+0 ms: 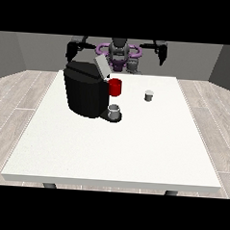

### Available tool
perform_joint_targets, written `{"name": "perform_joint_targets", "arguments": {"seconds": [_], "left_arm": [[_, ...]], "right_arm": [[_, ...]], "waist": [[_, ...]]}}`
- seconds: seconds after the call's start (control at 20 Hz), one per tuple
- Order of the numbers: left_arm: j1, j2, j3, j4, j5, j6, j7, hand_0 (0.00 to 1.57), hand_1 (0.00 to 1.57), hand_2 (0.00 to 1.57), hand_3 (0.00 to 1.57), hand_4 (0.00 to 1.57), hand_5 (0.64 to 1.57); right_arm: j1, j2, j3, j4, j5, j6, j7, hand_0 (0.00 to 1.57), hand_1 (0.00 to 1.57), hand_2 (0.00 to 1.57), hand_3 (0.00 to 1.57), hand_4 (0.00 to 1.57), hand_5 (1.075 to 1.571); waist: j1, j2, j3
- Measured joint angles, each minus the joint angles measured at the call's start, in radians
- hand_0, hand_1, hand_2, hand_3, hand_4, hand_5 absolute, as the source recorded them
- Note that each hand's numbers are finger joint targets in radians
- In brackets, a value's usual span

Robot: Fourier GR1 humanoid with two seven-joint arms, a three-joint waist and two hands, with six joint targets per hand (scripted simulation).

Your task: Insert the coffee pod into the coffee machine and close the lid

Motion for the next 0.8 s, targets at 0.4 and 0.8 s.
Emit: {"name": "perform_joint_targets", "arguments": {"seconds": [0.4, 0.8], "left_arm": [[-0.130, 0.107, 0.077, 0.090, -0.044, -0.026, 0.055, 0.00, 0.00, 0.00, 0.00, 0.00, 1.571], [-0.295, 0.181, 0.145, 0.287, -0.062, -0.057, 0.096, 0.00, 0.00, 0.00, 0.00, 0.00, 1.571]], "right_arm": [[-0.022, 0.043, 0.019, -0.025, 0.008, -0.040, -0.039, 0.00, 0.00, 0.00, 0.00, 0.17, 1.571], [-0.074, 0.050, 0.055, -0.055, 0.009, -0.050, -0.023, 0.00, 0.00, 0.00, 0.00, 0.28, 1.571]], "waist": [[-0.060, 0.061, -0.0023], [-0.120, 0.142, -0.0028]]}}
